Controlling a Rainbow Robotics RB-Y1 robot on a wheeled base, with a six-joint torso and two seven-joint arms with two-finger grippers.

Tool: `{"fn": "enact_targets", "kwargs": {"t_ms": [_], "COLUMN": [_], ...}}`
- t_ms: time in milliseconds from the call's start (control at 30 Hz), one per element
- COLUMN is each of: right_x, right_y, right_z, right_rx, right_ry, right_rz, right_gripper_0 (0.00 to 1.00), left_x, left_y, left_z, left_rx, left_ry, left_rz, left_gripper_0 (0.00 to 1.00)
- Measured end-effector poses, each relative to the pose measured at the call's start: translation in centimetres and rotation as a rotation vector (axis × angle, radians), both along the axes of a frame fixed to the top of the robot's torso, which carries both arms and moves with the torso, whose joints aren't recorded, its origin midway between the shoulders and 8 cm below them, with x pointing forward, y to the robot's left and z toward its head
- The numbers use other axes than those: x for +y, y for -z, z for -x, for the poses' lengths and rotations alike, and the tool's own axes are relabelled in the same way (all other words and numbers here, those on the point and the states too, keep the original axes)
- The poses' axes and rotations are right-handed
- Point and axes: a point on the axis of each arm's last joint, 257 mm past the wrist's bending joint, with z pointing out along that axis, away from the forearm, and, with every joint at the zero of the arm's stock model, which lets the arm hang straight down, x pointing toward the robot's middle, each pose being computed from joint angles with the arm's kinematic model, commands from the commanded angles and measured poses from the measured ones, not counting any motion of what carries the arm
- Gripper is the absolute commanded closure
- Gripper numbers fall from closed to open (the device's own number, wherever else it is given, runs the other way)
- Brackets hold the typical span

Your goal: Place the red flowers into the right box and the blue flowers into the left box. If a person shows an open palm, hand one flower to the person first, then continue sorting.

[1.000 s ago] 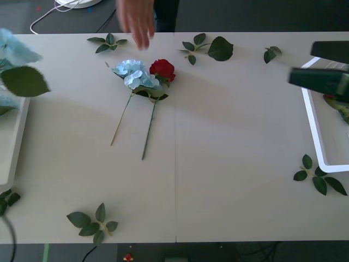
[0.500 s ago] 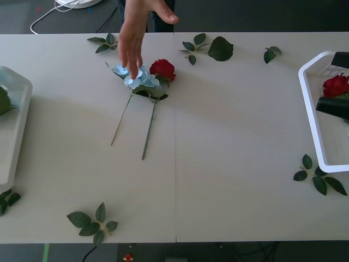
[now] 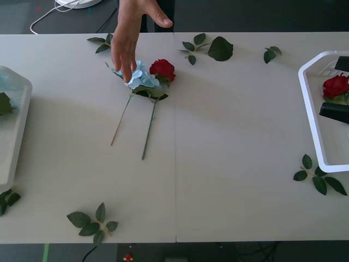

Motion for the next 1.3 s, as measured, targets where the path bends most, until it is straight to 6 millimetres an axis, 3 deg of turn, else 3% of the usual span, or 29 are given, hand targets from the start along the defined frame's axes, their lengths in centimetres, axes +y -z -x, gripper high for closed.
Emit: {"fn": "enact_targets", "kwargs": {"t_ms": [600,633,700,733,867,967,1300], "right_x": [-0.11,-0.11,-0.11,-0.11,-0.11,-0.11,-0.11], "right_y": [-0.01,-0.01,-0.01,-0.01,-0.01,-0.01,-0.01], "right_z": [-0.09,-0.09,-0.09,-0.09,-0.09,-0.09,-0.09], "right_rx": [0.0,0.0,0.0,0.0,0.001,0.001,0.001], "right_ry": [0.004,0.004,0.004,0.004,0.004,0.004,0.004], "right_rz": [-0.002,-0.002,-0.002,-0.002,-0.002,-0.002,-0.002], "right_gripper_0": [0.0,0.0,0.0,0.0,0.0,0.0,0.0], "left_x": [0.01,0.01,0.01,0.02,0.02,0.02,0.02], "left_y": [-0.03,-0.03,-0.03,-0.03,-0.03,-0.03,-0.03], "left_z": [-0.02,-0.03,-0.03,-0.03,-0.03,-0.03,-0.03], "left_rx": [-0.001,-0.001,-0.002,-0.002,-0.002,-0.002,-0.002], "left_ry": [0.0,0.0,0.0,0.0,0.0,0.0,0.0], "left_rz": [-0.001,-0.001,-0.001,-0.001,-0.001,-0.001,-0.001], "left_gripper_0": [0.99,0.92,0.54,0.49,0.42,0.23,0.22]}}
